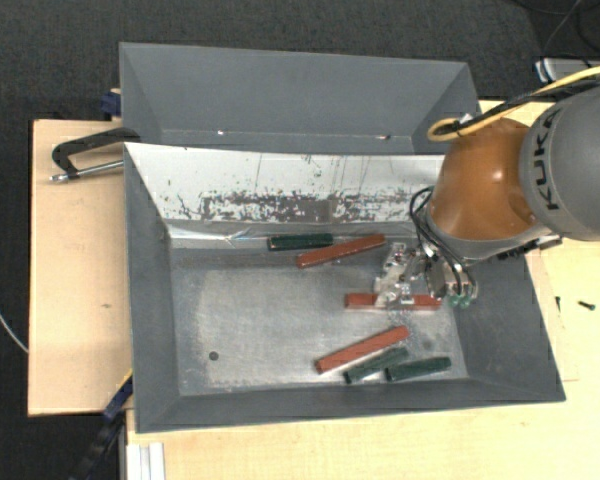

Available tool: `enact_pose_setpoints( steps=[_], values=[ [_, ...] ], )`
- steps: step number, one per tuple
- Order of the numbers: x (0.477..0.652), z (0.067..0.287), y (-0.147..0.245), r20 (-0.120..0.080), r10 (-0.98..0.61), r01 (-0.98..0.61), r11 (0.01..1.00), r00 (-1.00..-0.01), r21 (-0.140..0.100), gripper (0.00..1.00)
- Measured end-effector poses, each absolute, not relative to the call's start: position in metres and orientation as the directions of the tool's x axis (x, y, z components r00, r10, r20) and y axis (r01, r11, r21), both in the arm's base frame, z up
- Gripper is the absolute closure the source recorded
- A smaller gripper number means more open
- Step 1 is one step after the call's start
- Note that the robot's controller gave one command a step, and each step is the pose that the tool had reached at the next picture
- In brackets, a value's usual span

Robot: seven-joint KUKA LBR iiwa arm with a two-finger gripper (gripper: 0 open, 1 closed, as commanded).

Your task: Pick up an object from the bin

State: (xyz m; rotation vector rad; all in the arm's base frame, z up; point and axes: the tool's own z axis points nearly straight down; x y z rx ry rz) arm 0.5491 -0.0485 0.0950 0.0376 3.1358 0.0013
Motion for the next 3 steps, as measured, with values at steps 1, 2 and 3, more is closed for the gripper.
enact_pose_setpoints(
  steps=[1,2,3],
  values=[
    [0.543,0.122,-0.047,-0.002,0.026,0.026,1.000,-1.000,0.001,1.00],
    [0.525,0.174,-0.039,-0.001,0.047,0.047,0.999,-0.999,0.001,1.00],
    [0.532,0.229,-0.034,-0.004,0.026,0.026,1.000,-1.000,0.001,1.00]
  ],
)
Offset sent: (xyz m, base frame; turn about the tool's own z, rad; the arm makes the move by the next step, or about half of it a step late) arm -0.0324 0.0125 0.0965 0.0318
